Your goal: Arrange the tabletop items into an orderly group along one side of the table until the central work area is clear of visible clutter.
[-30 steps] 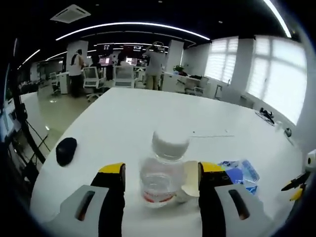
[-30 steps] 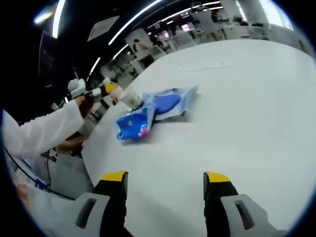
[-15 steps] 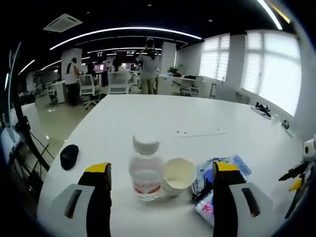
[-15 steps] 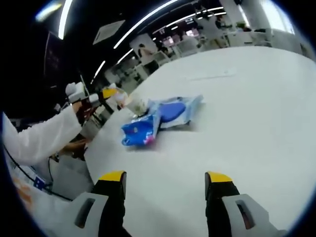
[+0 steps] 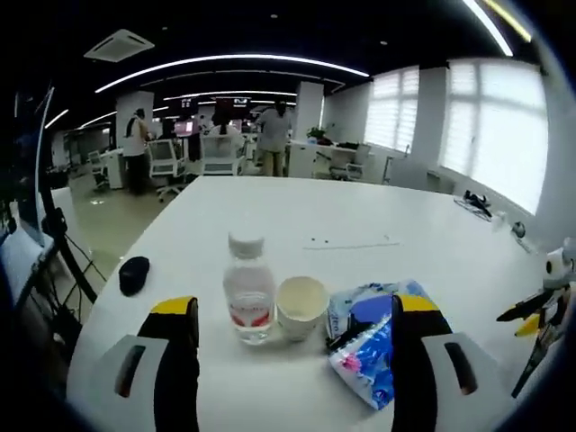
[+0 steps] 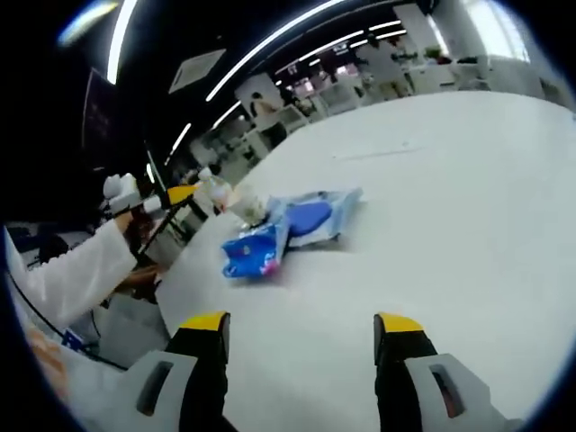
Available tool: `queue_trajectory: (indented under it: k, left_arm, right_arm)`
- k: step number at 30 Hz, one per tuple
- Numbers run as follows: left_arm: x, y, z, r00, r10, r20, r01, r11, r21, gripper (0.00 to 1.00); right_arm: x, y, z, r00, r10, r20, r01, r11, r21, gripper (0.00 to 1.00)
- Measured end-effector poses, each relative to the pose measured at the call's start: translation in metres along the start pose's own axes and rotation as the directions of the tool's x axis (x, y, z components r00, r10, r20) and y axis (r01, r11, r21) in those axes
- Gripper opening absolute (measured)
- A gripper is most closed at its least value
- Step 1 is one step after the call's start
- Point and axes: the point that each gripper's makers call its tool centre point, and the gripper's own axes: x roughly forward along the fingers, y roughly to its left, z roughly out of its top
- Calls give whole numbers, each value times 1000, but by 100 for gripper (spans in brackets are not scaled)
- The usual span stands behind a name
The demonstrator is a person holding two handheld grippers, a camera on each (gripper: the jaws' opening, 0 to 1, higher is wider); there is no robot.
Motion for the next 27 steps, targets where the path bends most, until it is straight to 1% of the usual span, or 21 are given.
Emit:
queue_trajectory:
  k: [3,7,11,12,15,16,18,20,22,24,25,27]
  left_arm:
    - [-3,-2,-2,1000,2,-4,-2,1000,0,90]
    - [-8,-9,-4,1000,7,-10,-7,1000,-6,89]
    - [-10,-11,-8,1000,11,-23,-11,1000,-16,88]
    - [-10,-12,-8,1000,10,-23,-10,1000,-18,88]
    - [-11,-16,-10,1000,8,-24,-9,1000,-27,87]
    - [-11,-16,-11,1000,7,-25,-8,999,-32,87]
    - [-11,-18,-15,1000,6,-28,-7,999,-38,86]
    - [-13,-23,-18,1000,6,-30,-7,999,-48,86]
    - [-14,-27,-22,999,5,-33,-7,998,-59,85]
    - [-15,-30,-28,999,1,-38,-4,998,-70,85]
    - [-13,-31,-35,999,-3,-45,-1,997,-76,85]
    - [-13,-34,-39,999,-7,-52,3,997,-82,84]
  right_arm:
    - [0,5,-1,1000,5,1,-5,1000,-1,65]
    - [3,0,-1,1000,10,-2,-10,1000,-3,65]
    - [7,-2,1,1000,11,1,-11,1000,-1,65]
    - [3,1,3,1000,11,2,-11,1000,-1,64]
    - [5,3,2,1000,11,1,-11,1000,1,64]
    - [4,1,3,1000,10,-2,-10,1000,2,64]
    - [6,3,1,1000,11,-7,-11,1000,2,64]
    - [10,-1,0,1000,12,-14,-12,1000,5,64]
    - [10,0,-1,1000,13,-19,-13,1000,6,63]
    - [10,2,-1,1000,15,-24,-14,1000,8,63]
    - [11,3,-1,999,16,-28,-16,1000,7,63]
    - [13,5,1,999,18,-32,-18,1000,4,62]
